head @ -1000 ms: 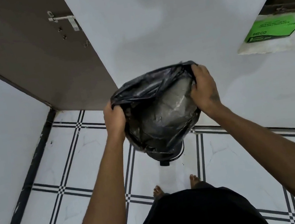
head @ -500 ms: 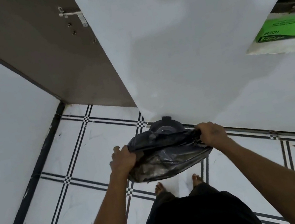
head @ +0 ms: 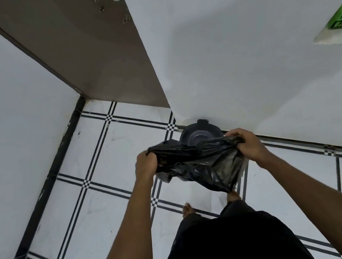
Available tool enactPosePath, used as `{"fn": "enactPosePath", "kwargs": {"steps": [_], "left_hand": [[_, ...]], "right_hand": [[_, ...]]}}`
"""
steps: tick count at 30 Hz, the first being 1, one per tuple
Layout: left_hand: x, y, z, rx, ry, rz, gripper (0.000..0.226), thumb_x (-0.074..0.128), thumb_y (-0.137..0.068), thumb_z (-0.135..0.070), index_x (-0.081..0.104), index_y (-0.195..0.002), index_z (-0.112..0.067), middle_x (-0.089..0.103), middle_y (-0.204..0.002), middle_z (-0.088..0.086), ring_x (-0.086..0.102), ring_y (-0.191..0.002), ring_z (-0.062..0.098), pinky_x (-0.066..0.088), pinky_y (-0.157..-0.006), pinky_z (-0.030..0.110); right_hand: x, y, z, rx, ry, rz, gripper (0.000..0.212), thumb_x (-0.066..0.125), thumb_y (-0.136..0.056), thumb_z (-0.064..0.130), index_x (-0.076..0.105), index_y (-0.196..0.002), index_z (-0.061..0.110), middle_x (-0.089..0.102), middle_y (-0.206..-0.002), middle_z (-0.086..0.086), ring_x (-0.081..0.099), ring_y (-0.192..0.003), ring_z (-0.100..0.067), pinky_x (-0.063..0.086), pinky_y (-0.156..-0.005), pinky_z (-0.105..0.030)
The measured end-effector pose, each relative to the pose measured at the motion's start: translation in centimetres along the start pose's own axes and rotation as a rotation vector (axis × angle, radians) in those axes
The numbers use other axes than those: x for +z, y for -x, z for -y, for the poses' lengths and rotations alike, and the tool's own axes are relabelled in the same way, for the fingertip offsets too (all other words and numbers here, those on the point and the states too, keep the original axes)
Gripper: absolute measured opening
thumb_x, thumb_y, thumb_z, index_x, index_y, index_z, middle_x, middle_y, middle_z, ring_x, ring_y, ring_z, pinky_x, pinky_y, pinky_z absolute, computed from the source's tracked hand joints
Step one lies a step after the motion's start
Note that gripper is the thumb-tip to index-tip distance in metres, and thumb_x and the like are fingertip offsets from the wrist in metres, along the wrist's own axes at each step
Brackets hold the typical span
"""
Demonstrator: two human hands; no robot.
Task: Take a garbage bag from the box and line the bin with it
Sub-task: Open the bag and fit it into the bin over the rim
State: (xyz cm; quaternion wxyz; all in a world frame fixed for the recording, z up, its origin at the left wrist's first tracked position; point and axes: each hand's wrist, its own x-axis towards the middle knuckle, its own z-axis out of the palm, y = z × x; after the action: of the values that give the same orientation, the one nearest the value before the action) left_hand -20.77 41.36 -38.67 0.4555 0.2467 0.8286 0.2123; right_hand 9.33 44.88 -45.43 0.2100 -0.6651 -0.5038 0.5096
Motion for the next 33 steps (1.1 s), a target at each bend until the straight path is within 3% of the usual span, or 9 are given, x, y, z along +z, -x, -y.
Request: {"fn": "enactPosePath", "kwargs": {"steps": [3,6,9,11,15,22,25,28,33], "left_hand": [[-1.3,-0.7,1.6,0.008,0.071,0.116,0.023,0.049,-0.088,-0.007,0.067,-0.102,-0.010,0.072,-0.100,0.015,0.068,-0.087,0.028,0.060,-0.078,0.042],[-2.1,-1.5,2.8,0.052,0.141,0.122,0.022,0.059,-0.089,-0.006,0.057,-0.110,-0.013,0.067,-0.100,0.013,0.064,-0.080,0.022,0.053,-0.064,0.031],[-2.2,-2.0,3.8,0.047,0.124,0.179,0.023,0.066,-0.087,-0.008,0.051,-0.103,-0.014,0.064,-0.092,0.011,0.062,-0.076,0.019,0.052,-0.063,0.031],[-2.1,-2.7,4.2,0.073,0.039,0.196,0.014,0.068,-0.086,-0.009,0.057,-0.094,-0.011,0.065,-0.085,0.008,0.061,-0.073,0.019,0.047,-0.058,0.025],[-1.9,-4.6,3.8,0.027,0.099,0.170,0.010,0.069,-0.086,-0.007,0.062,-0.094,-0.008,0.065,-0.082,0.007,0.060,-0.067,0.015,0.046,-0.045,0.017],[-2.4,-7.3,3.0,-0.085,0.166,0.278,0.018,0.059,-0.094,-0.008,0.068,-0.109,-0.011,0.070,-0.093,0.008,0.065,-0.079,0.016,0.053,-0.067,0.028],[-1.5,-9.1,2.1,-0.071,0.104,0.238,0.020,0.053,-0.093,-0.007,0.071,-0.103,-0.009,0.069,-0.090,0.009,0.062,-0.076,0.018,0.053,-0.069,0.031],[-0.3,-10.6,1.2,-0.055,-0.015,0.178,0.008,0.059,-0.087,-0.014,0.066,-0.090,-0.017,0.069,-0.088,0.008,0.062,-0.079,0.023,0.055,-0.078,0.040],[2.4,-12.2,0.6,-0.001,-0.207,0.107,0.008,0.060,-0.084,-0.021,0.055,-0.086,-0.015,0.060,-0.079,-0.001,0.056,-0.078,0.022,0.043,-0.067,0.033]], "right_hand": [[0.9,1.1,0.4,0.020,-0.078,-0.104,0.051,0.029,-0.064,-0.026,0.062,-0.080,0.009,0.065,-0.088,-0.005,0.059,-0.086,-0.023,0.046,-0.066,-0.027],[2.0,1.9,0.6,0.015,-0.024,-0.171,0.047,0.029,-0.058,-0.019,0.064,-0.061,0.013,0.066,-0.077,-0.005,0.059,-0.079,-0.028,0.043,-0.068,-0.029],[3.4,2.9,0.0,0.089,0.030,-0.191,0.053,0.032,-0.061,-0.014,0.075,-0.072,0.015,0.074,-0.091,-0.006,0.066,-0.092,-0.024,0.051,-0.085,-0.034],[3.9,3.5,-0.7,0.136,0.086,-0.218,0.057,0.032,-0.068,-0.013,0.079,-0.086,0.014,0.075,-0.105,-0.006,0.064,-0.106,-0.022,0.048,-0.099,-0.034],[4.5,4.0,-1.2,0.226,0.114,-0.251,0.054,0.033,-0.079,-0.012,0.077,-0.099,0.011,0.070,-0.117,-0.008,0.060,-0.113,-0.024,0.045,-0.098,-0.029],[5.0,2.1,-2.5,0.274,0.182,-0.132,0.044,0.038,-0.089,-0.005,0.073,-0.110,0.009,0.068,-0.123,-0.008,0.059,-0.117,-0.025,0.040,-0.092,-0.025],[5.3,0.7,-1.9,0.318,0.162,-0.100,0.041,0.041,-0.089,0.000,0.073,-0.111,0.015,0.068,-0.116,-0.004,0.060,-0.112,-0.024,0.043,-0.092,-0.030],[6.1,-0.8,-1.1,0.288,0.207,-0.058,0.043,0.047,-0.087,-0.002,0.070,-0.119,0.015,0.067,-0.118,-0.007,0.061,-0.113,-0.027,0.044,-0.090,-0.029],[7.7,-2.9,-0.9,0.239,0.264,-0.099,0.051,0.048,-0.077,-0.012,0.069,-0.115,0.015,0.068,-0.111,-0.008,0.060,-0.108,-0.028,0.038,-0.084,-0.022]]}}
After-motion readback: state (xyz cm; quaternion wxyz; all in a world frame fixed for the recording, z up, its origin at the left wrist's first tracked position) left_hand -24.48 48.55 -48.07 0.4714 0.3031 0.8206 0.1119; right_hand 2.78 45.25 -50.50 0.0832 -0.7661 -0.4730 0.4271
